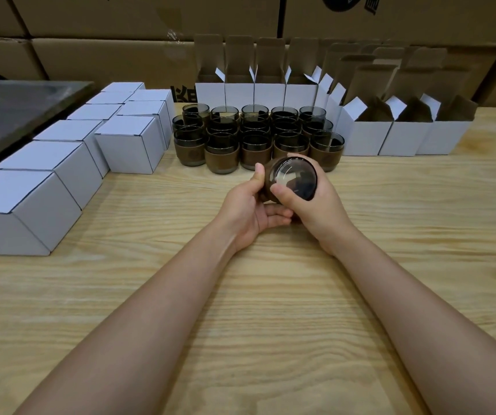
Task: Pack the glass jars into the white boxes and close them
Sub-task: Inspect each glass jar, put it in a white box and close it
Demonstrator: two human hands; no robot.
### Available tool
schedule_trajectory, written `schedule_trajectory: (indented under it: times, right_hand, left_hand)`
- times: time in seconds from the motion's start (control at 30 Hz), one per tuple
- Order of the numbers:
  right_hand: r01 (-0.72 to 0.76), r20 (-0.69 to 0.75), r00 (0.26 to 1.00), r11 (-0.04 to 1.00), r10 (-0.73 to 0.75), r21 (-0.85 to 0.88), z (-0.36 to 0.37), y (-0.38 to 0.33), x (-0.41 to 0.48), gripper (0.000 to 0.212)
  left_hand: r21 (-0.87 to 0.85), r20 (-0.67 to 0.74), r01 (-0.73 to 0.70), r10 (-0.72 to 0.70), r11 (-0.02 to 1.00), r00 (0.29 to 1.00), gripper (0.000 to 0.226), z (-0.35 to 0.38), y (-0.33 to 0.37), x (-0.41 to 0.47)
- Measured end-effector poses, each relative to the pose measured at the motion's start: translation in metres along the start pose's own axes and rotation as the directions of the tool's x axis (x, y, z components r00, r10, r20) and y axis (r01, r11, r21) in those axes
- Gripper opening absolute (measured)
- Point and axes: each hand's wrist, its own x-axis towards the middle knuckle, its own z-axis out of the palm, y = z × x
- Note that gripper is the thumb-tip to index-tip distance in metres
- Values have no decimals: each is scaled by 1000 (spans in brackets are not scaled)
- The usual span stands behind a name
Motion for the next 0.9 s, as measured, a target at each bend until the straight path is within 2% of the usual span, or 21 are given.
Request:
schedule_trajectory:
  times: [0.2,0.37,0.6,0.8,0.9]
  right_hand:
    - [8,-96,995,999,-12,-42,0,3,1,27]
    - [-51,-147,988,998,44,-44,4,5,4,10]
    - [-136,-180,975,990,127,-36,7,4,7,41]
    - [-203,-193,960,979,202,14,9,4,3,48]
    - [-168,-177,970,986,168,16,11,2,2,48]
  left_hand:
    - [52,29,-6,4,999,1000,52,0,0,0]
    - [47,44,4,-6,999,999,50,0,1,0]
    - [17,27,37,-37,999,999,48,-1,0,1]
    - [-64,31,78,-76,995,997,51,-5,2,3]
    - [-127,39,102,-97,987,994,55,-8,3,4]
